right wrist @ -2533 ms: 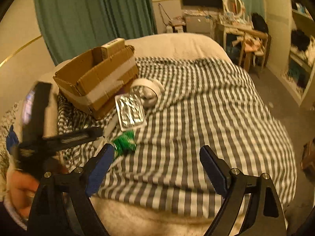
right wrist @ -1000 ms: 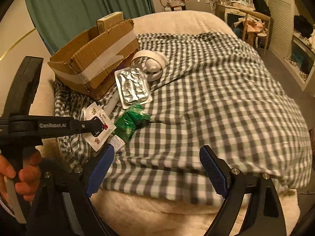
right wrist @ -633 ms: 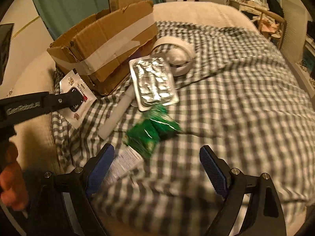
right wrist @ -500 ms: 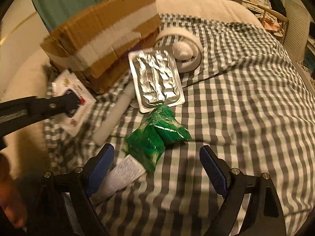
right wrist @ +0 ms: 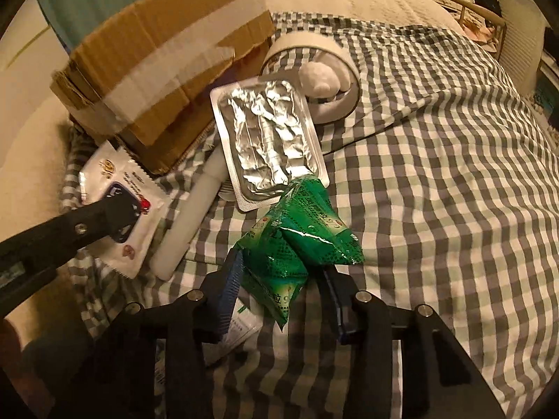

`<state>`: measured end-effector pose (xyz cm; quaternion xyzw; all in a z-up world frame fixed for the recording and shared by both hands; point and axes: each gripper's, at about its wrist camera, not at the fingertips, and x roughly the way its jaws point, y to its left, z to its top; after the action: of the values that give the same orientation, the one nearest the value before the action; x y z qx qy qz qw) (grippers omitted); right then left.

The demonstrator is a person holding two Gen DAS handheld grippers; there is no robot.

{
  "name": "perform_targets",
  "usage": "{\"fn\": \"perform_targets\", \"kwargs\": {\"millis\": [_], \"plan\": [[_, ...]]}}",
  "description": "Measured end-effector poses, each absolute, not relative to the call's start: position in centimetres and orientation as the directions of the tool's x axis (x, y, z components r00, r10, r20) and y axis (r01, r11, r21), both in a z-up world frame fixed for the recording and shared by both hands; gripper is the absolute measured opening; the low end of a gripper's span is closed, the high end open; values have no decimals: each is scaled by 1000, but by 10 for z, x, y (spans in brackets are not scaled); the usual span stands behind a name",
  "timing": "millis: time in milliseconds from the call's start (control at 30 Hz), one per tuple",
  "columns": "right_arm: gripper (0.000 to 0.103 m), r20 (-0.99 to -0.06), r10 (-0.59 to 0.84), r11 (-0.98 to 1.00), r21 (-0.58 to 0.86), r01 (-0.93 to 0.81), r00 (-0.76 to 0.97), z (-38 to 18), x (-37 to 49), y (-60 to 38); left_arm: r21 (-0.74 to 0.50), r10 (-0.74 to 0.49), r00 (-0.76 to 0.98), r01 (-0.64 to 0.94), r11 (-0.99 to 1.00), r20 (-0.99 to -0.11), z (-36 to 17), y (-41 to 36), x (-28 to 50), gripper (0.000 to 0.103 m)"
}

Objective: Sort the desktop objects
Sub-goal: 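Grasp the green packet with the right tool while the left tool holds the white sachet, then carry the green packet and white sachet into the cardboard box and release both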

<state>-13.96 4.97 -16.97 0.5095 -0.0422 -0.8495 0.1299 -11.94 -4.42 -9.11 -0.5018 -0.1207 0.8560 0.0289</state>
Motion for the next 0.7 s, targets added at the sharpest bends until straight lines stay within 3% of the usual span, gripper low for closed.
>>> {"fn": "perform_targets", "kwargs": {"millis": [300,700], "plan": [[39,-785,-311,-950,236,205,-536,-122,-100,58,-222,142,-545,82,-972,-826,-74,-50,-104,7],[39,-642,-420,-907,267,326,-642,-23,-96,42,-239,101,-646,130,-962,-757,-3,-83,-87,7]]}}
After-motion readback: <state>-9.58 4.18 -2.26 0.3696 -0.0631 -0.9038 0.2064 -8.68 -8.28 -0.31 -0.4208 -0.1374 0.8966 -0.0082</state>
